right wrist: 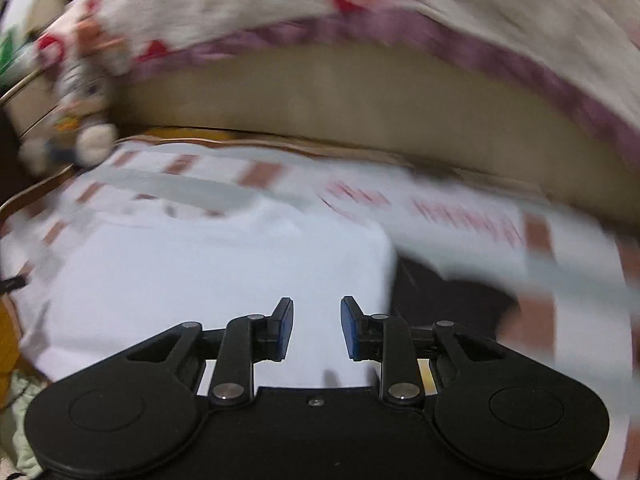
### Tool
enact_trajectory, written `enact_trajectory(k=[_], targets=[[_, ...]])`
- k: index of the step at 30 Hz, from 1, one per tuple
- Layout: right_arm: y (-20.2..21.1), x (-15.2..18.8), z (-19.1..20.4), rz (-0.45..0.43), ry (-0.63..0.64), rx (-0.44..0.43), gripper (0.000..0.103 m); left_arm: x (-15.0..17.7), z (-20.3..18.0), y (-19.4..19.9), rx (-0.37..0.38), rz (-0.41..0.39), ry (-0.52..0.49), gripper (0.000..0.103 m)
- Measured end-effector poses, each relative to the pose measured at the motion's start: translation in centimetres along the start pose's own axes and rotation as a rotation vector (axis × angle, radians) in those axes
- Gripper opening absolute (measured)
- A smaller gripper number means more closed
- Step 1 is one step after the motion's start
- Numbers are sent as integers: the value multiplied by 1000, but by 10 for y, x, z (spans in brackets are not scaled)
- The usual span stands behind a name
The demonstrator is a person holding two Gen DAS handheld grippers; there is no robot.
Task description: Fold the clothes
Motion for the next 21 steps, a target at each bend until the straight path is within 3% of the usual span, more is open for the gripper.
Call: enact_trajectory(k=[4,6,10,12,14,16,18,21], targets=[[-17,-58,17,0,114,-18,49,-29,8,-41,24,4,29,43],[-39,-65,14,-20,126,-2,49,-34,9,-62,48,16,44,43],[-87,-44,-12,-59,101,31,48,-20,4,-122,161,193,17,43],[-105,-29,-27,-58,76,53,48,-24,7,-140,131,173,-20,43],[-114,-14,-45,-33,42,74,48,-29,7,-146,159,130,-5,42],[-114,-5,-63,-16,-14,85,49,-31,6,-151,194,103,17,37],[-115,-3,-78,-1,-95,69,50,-31,0,-153,202,87,-36,10],[-120,-3,-91,32,-217,17,52,-33,-4,-150,186,60,-81,7]])
Point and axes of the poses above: each gripper's, at about its wrist camera, not at the fingertips, and y roughly against the way its jaws point, z to its left, x to its underside, the point moved 9 cm from there along -y, roughly the way its jaws point, and after that the axes turned 9 degrees about x, right-handed, at the moved point
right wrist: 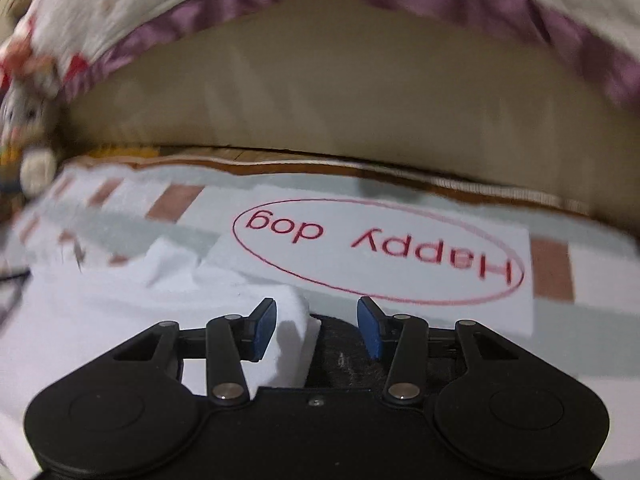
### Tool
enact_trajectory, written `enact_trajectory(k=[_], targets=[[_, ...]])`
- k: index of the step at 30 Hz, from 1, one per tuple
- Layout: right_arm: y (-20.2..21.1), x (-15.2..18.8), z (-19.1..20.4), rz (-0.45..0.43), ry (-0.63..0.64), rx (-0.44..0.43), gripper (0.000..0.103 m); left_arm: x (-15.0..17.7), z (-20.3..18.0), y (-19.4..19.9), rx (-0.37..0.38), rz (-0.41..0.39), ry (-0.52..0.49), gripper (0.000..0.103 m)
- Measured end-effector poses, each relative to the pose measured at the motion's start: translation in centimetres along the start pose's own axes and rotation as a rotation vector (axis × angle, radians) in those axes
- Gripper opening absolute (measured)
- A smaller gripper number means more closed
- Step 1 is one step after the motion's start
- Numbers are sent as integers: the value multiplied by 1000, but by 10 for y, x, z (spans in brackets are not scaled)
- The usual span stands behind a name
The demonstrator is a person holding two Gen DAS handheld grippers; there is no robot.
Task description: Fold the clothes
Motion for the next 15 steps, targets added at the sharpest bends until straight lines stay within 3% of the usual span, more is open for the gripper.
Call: enact_trajectory(k=[4,6,7,9,12,14,15], targets=[[-21,9,7,69,-41,-46,52,-10,2,8,-82,-60,-15,6],[-27,12,19,79,7,-93,9,-11,2,8,-149,-58,-59,6],[-29,13,27,88,46,-109,4,-10,4,6,-164,-51,-62,6],[-33,11,38,88,129,-111,4,-3,9,1,-196,-20,-41,9],[-41,7,34,74,237,-9,4,-6,12,9,-256,-28,-50,20],[-42,-1,27,44,268,69,28,-15,11,22,-300,-63,-76,24],[-41,-9,22,17,256,111,30,-20,11,28,-322,-81,-89,25]])
Point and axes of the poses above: each gripper's, at about its wrist camera, not at the fingertips, and y roughly against the way its jaws point, z to its left, x to its underside, the point moved 9 cm from there along -y, roughly the way its jaws point, and after that the axes turned 9 degrees about x, right-handed, at the moved point
